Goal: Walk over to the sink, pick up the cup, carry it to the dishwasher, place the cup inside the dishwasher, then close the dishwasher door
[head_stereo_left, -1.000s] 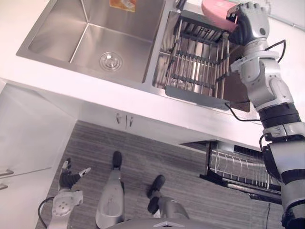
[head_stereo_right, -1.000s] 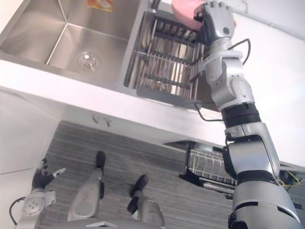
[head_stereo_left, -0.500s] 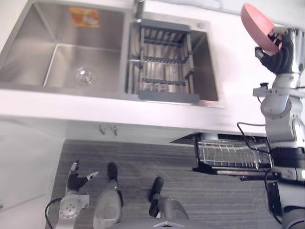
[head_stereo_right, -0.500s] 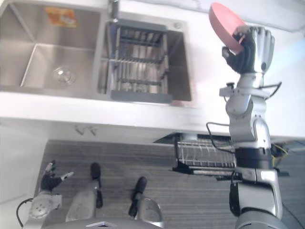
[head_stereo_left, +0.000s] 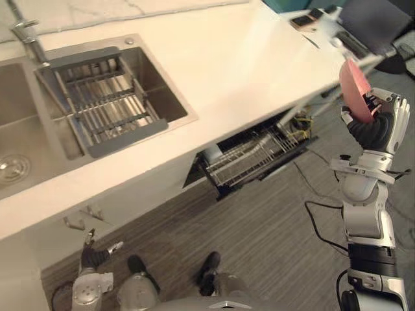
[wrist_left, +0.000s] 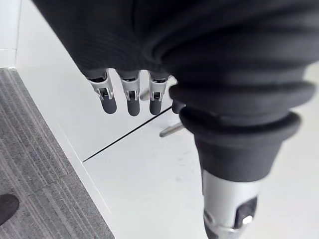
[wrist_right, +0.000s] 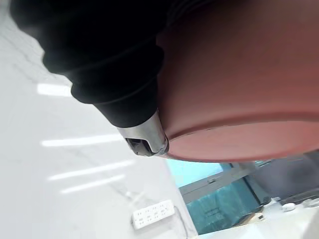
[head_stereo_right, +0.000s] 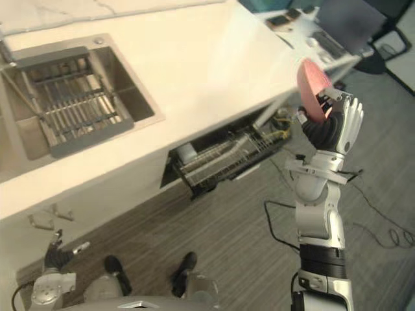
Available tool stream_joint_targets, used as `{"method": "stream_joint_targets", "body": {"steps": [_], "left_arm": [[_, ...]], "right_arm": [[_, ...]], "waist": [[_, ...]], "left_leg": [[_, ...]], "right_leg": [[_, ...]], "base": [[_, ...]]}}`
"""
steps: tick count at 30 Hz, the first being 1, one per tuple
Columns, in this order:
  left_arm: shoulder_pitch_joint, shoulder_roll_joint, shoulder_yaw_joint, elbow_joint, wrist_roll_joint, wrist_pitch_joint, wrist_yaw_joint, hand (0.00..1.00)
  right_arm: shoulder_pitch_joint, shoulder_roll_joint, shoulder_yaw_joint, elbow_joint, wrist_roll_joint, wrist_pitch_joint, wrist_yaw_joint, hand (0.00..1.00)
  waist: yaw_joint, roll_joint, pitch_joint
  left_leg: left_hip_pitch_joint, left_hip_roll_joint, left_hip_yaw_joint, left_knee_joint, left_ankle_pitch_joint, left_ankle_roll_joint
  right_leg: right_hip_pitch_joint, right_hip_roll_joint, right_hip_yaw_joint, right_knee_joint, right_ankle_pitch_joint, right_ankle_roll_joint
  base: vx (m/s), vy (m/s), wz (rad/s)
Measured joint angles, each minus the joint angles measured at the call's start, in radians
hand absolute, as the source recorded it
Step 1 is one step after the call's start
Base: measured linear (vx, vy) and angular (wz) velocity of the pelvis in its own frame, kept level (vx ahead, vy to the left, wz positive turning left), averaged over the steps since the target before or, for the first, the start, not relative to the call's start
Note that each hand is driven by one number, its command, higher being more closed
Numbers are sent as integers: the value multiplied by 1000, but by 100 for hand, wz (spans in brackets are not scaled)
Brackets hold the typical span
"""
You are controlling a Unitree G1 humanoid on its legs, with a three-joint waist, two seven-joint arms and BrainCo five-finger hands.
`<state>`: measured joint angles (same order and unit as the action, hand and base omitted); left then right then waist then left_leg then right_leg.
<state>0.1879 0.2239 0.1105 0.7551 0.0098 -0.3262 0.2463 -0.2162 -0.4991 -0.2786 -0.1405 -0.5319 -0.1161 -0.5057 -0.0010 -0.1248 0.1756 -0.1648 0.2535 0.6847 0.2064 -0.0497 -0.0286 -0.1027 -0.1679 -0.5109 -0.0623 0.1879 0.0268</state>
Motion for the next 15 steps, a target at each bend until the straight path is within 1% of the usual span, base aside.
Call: {"method": "stream_joint_targets", "body": {"steps": [1, 2, 3, 5, 7, 9, 13, 15], "left_arm": [[-4, -4, -4, 8, 0, 2, -1, 0], [0, -12, -5, 10, 2, 6, -13, 0], [3, -25, -5, 12, 4, 13, -21, 0], [12, -45, -5, 12, 4, 13, -33, 0], [22, -58, -6, 12, 4, 12, -34, 0], [26, -66, -6, 13, 4, 10, -34, 0], [25, -73, -5, 13, 4, -8, -32, 0], [21, -74, -5, 13, 4, -11, -32, 0]], "right_arm": [[0, -1, 0, 2, 12, 0, 1, 100], [-1, -9, 0, 2, 38, 0, 2, 100], [0, -27, -1, 2, 64, -4, 5, 100], [0, -31, -11, 2, 87, -4, 13, 100], [1, -30, -12, 2, 105, -4, 29, 100], [1, -30, -15, 2, 115, -4, 47, 100], [-5, -29, -14, 3, 115, -8, 73, 100], [-40, -29, -10, 22, 115, -9, 83, 100]], "waist": [[0, 13, 7], [5, 34, 17], [5, 53, 26], [1, 75, 27], [0, 82, 32], [-1, 84, 38], [3, 88, 70], [2, 92, 92]], "left_leg": [[-5, 16, -1, 16, -3, -1], [-9, 41, -2, 41, -6, -5], [-23, 51, -13, 54, 2, -15], [-46, 58, -30, 46, 30, -19], [-55, 59, -31, 31, 50, -23], [-67, 55, -38, 31, 54, -17], [-79, 27, -50, 14, 59, -4], [-80, -2, -47, -16, 67, 6]], "right_leg": [[0, -3, 6, 43, -57, -6], [2, 4, -5, 95, -120, 23], [3, 20, -23, 79, -112, 33], [-3, 40, -34, 41, -86, 29], [-3, 53, -37, 10, -68, 27], [-1, 58, -44, -15, -51, 28], [-9, 35, -51, -25, -36, 37], [-22, 15, -51, -25, -27, 38]], "base": [[31, 33, -24], [70, -13, -18], [26, -53, -8], [-55, -93, 6], [-46, -49, 3], [-30, 9, 9], [-18, 108, 13], [6, 127, 7]]}}
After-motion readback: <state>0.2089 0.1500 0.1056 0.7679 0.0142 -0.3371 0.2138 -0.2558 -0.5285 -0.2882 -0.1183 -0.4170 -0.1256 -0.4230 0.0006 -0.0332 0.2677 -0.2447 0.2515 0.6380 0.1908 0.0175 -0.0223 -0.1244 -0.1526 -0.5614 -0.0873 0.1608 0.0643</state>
